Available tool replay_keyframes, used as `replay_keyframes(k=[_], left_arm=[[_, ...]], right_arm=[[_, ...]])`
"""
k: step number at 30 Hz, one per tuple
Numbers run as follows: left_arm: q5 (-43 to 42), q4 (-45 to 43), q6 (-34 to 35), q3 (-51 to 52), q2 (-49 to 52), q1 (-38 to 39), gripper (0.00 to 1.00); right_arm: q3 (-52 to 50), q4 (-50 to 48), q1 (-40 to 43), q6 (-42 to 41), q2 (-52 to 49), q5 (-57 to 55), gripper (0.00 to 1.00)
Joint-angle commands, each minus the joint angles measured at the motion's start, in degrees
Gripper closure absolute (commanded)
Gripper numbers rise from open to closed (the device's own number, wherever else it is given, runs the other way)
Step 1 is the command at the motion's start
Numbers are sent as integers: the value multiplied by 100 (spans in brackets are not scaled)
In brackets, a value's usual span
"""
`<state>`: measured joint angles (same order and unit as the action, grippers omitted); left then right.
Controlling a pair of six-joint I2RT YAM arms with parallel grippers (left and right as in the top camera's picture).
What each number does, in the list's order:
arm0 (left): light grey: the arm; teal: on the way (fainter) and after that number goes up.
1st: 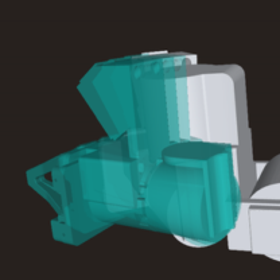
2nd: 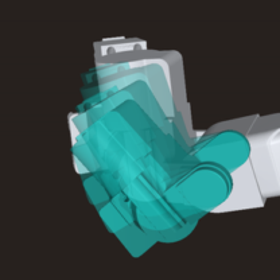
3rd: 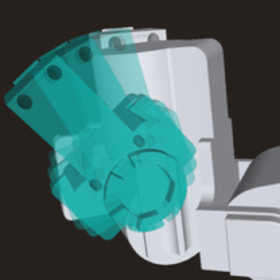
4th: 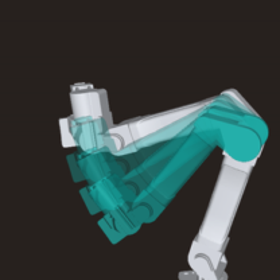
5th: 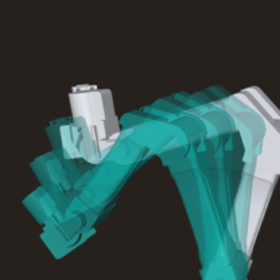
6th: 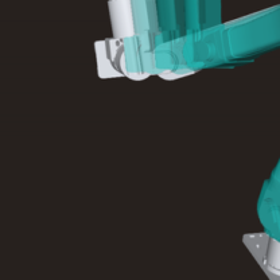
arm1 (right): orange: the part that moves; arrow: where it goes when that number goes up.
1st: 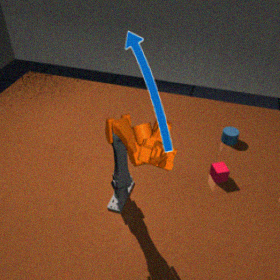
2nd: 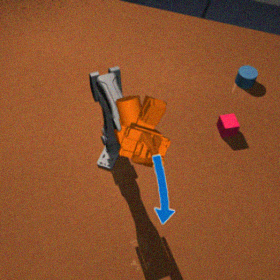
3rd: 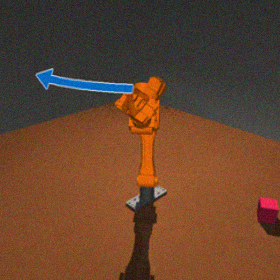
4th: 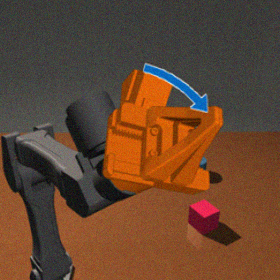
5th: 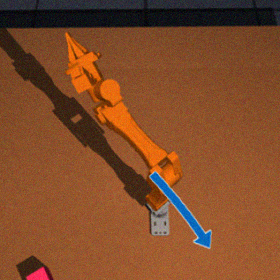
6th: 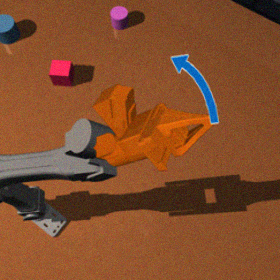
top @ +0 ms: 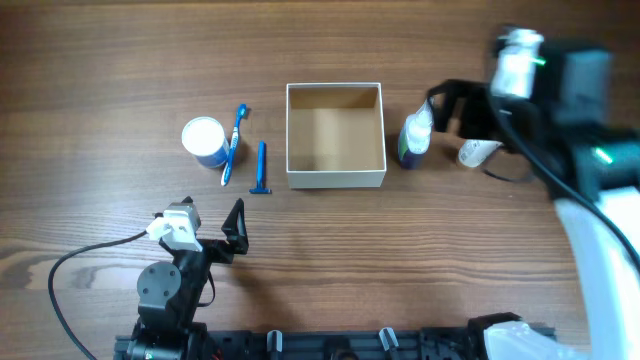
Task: Pack container
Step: 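Grasp the blue soap pump bottle with the right gripper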
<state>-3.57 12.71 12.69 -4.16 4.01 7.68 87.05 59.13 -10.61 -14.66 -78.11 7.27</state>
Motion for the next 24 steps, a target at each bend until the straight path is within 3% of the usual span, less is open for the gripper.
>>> replay_keyframes(k=[1, 11, 16, 24], left_arm=[[-68, -11, -90, 26, -42, -50, 0], [-68, -11, -90, 26, -42, -52, 0], [-68, -11, -90, 26, -42, -52, 0], [-68, -11, -90, 26, -42, -52, 0]], right_arm=[[66, 118, -382, -238, -761, -1246, 0], [59, 140, -363, -505, -2232, -1067, 1], [59, 87, -369, -505, -2695, -1023, 14], [59, 2, -358, -507, -2798, -1047, 42]])
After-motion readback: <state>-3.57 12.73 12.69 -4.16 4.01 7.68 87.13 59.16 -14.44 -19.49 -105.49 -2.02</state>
